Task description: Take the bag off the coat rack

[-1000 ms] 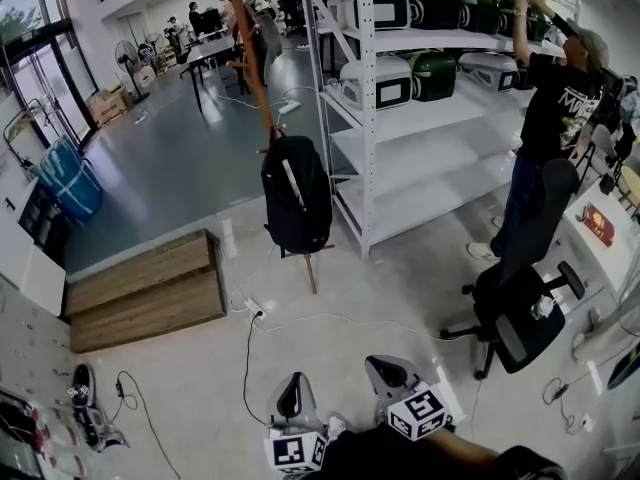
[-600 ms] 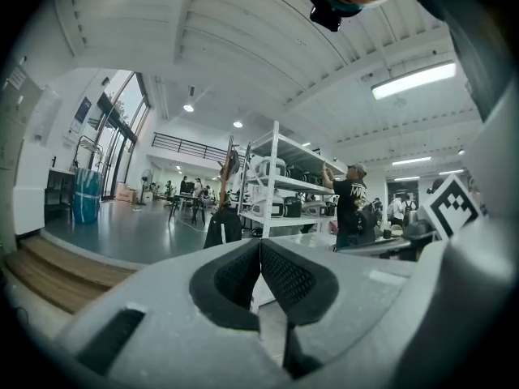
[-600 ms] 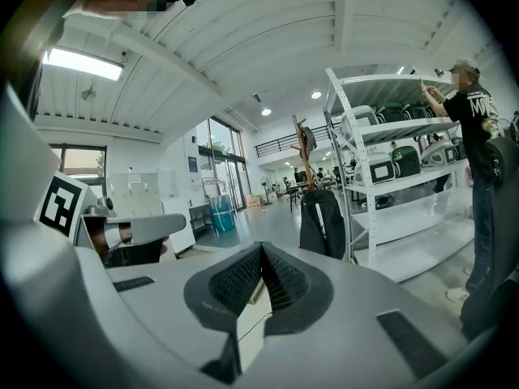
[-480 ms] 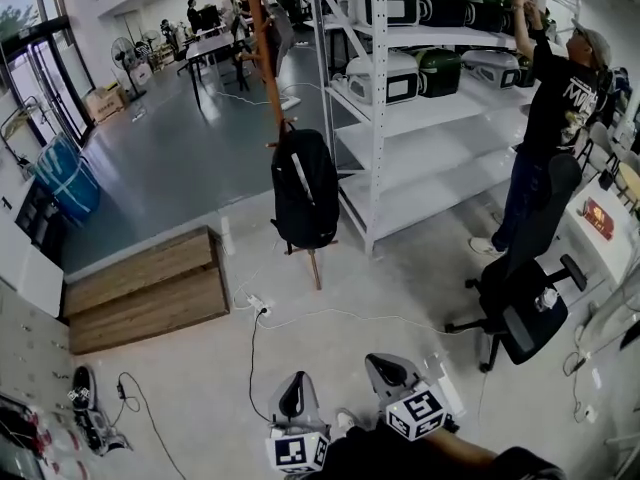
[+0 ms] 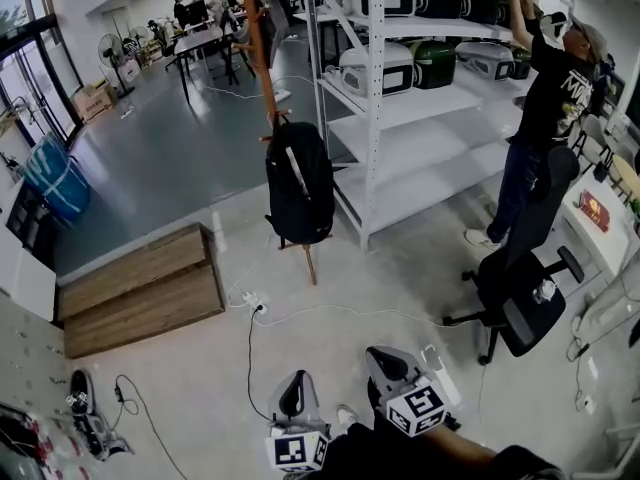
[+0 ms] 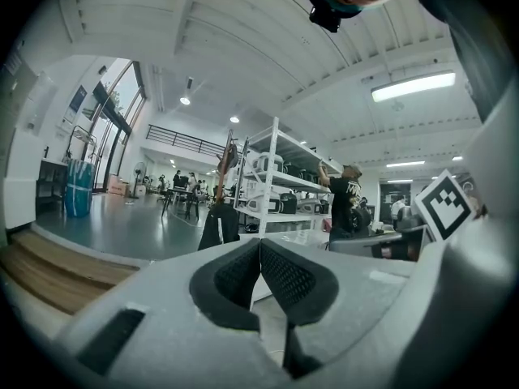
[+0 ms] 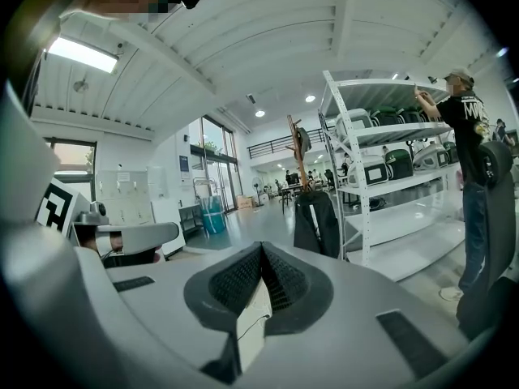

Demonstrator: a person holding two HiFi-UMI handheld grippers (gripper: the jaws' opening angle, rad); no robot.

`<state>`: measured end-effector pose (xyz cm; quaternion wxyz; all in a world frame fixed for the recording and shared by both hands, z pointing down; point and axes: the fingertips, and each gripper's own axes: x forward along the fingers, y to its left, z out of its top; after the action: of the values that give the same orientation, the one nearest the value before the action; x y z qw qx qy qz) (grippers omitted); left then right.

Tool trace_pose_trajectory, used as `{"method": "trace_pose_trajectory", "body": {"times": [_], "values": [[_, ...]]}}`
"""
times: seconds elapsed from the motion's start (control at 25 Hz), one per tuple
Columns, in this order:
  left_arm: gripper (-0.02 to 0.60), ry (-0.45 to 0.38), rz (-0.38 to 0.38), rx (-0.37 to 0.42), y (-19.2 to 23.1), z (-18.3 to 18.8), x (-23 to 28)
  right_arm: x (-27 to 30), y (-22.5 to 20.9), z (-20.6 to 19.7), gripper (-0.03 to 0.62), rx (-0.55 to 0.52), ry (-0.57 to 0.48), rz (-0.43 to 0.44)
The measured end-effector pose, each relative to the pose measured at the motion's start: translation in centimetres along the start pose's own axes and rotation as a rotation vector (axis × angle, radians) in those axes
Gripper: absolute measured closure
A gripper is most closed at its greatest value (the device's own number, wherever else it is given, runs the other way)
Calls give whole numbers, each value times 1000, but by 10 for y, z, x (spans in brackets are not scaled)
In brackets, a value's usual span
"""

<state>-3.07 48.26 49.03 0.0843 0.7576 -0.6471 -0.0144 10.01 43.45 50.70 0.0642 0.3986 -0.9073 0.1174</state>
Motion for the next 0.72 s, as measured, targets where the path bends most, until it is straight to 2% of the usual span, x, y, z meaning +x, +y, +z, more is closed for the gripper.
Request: {"method": "trace_pose_trajectory", "body": {"times": [0.32,0.72], "values": [[566,-16,17,-7,10,6,48,38,-30,7,583,-12,-2,29],[566,-37,43,-6,26,22,145,118,-85,39,583,-32,-4,84]]}}
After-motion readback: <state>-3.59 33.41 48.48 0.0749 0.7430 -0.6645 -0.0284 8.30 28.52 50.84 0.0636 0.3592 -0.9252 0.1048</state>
